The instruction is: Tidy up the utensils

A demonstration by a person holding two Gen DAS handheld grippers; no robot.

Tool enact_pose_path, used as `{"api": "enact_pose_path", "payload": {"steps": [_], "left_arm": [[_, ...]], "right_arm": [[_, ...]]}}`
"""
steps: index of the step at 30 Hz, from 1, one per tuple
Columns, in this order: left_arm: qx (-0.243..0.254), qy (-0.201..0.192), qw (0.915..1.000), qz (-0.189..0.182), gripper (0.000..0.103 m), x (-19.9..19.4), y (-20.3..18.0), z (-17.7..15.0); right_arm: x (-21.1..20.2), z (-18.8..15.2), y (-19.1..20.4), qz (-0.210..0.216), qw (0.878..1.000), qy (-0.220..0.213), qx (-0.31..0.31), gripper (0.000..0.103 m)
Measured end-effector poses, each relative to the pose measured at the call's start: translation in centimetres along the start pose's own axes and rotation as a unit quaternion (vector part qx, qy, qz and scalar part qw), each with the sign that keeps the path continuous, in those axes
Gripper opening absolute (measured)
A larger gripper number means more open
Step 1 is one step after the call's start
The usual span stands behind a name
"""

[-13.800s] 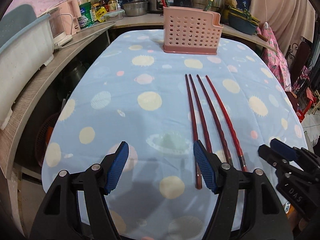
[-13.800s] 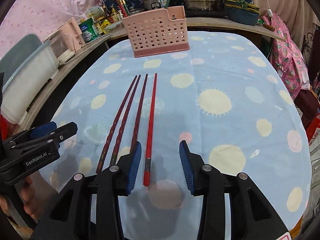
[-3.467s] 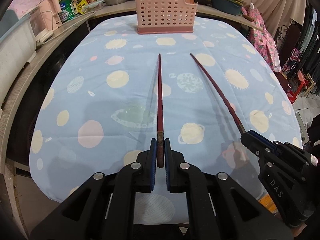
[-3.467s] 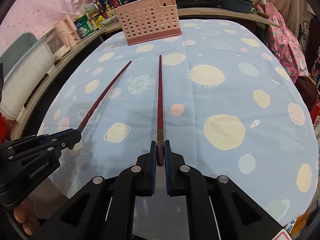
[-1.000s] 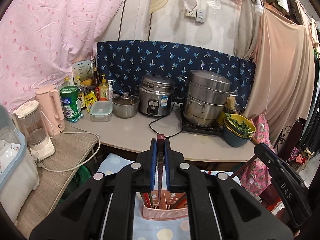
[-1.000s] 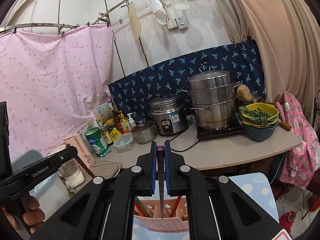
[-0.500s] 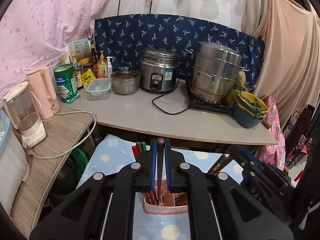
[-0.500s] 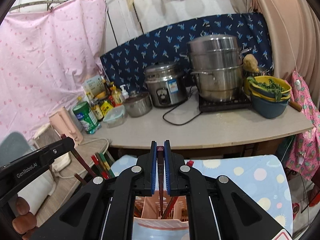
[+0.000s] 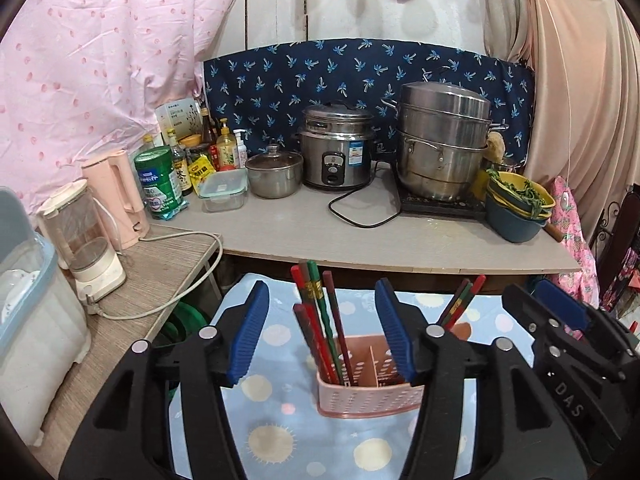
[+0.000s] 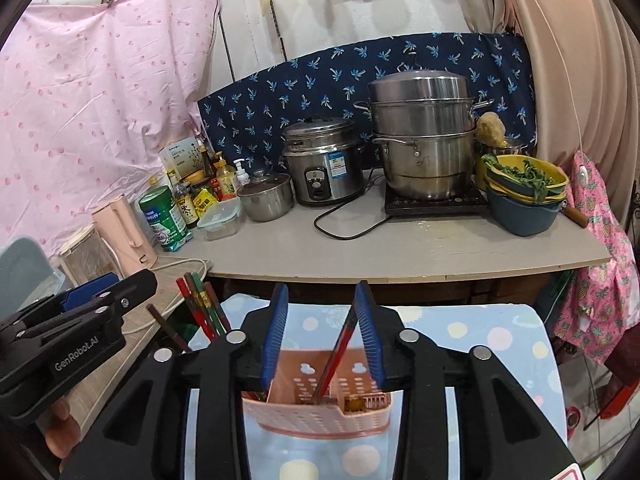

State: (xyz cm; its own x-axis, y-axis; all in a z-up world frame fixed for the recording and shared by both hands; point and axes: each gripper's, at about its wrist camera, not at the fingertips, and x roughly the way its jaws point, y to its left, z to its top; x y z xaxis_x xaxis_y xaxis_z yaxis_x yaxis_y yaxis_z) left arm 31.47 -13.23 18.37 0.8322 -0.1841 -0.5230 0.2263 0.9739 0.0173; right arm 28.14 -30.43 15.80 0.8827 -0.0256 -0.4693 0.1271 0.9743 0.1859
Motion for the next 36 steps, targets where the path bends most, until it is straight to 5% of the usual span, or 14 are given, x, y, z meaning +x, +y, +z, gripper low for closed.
{"api": "enact_pose_path", "payload": {"steps": [9,36], "left_arm": [[0.011,0.010,0.9998,0.010,0.065,-3.1,-0.2,-2.9],[0.020,0.064,0.9974,0.028,0.085,-6.5,0.3,-12.3]], "right_arm": [[-4.2,-2.8,0.1,-0.019,1.000,0.017,-0.002,0.056],[-9.1,-11.8,1.3,-0.069,0.995,0.072,-0.014,0.068]]}}
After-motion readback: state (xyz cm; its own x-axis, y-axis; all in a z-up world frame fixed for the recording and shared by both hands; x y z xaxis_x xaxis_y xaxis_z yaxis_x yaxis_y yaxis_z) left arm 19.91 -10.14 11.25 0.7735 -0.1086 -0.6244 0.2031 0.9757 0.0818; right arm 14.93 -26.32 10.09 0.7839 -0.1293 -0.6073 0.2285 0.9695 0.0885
